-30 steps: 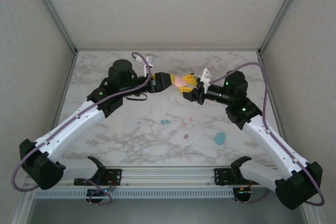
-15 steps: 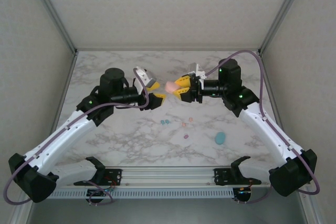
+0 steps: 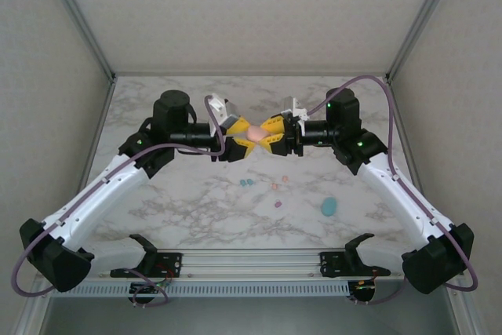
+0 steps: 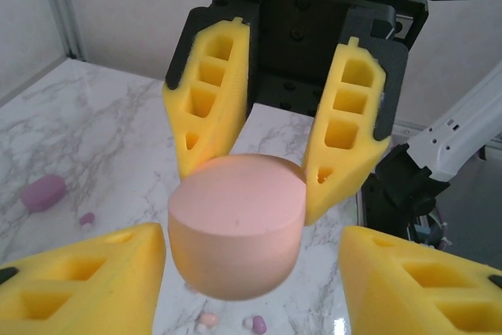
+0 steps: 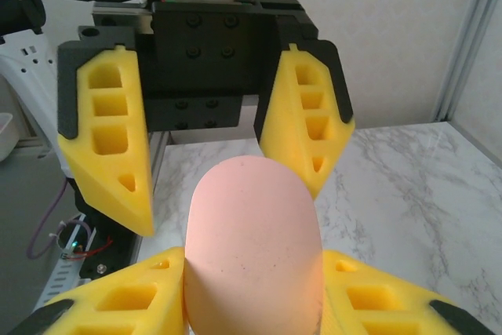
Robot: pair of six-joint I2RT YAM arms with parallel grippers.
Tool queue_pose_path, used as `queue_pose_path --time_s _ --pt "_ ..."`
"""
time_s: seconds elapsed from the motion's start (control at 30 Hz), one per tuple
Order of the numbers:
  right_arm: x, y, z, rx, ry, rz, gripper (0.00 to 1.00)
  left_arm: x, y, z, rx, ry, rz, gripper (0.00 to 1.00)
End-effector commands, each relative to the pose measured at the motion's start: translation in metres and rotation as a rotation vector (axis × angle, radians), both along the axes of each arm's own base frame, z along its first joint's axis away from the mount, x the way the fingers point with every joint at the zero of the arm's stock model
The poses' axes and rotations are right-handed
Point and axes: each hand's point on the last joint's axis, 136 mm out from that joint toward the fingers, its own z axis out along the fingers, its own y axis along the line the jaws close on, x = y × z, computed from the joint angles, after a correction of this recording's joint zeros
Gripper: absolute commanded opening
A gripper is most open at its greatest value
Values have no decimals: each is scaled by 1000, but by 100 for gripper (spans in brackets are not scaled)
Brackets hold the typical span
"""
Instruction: Insert wireless bluetooth earbuds into charging case
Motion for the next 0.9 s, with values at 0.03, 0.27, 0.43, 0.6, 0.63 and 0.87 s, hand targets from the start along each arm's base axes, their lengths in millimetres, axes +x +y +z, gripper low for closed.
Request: queue_pose_path --time_s 0.03,0.27,0.43,0.6,0.63,0.87 --pt "-6 0 18 38 -36 34 35 -4 -3 10 -24 5 -57 56" --pt "-5 0 19 45 -31 31 35 -7 -4 10 -8 4 -93 40" --pt "-5 1 21 54 -33 34 35 -9 -6 7 1 25 -116 40" --pt "-5 1 21 51 -33 36 35 -7 -7 10 -12 27 -114 42" --pt "-5 1 21 51 -33 38 35 -8 -7 12 -16 28 -114 42" --pt "-7 2 22 53 -35 42 36 -7 -9 11 -17 37 -118 45"
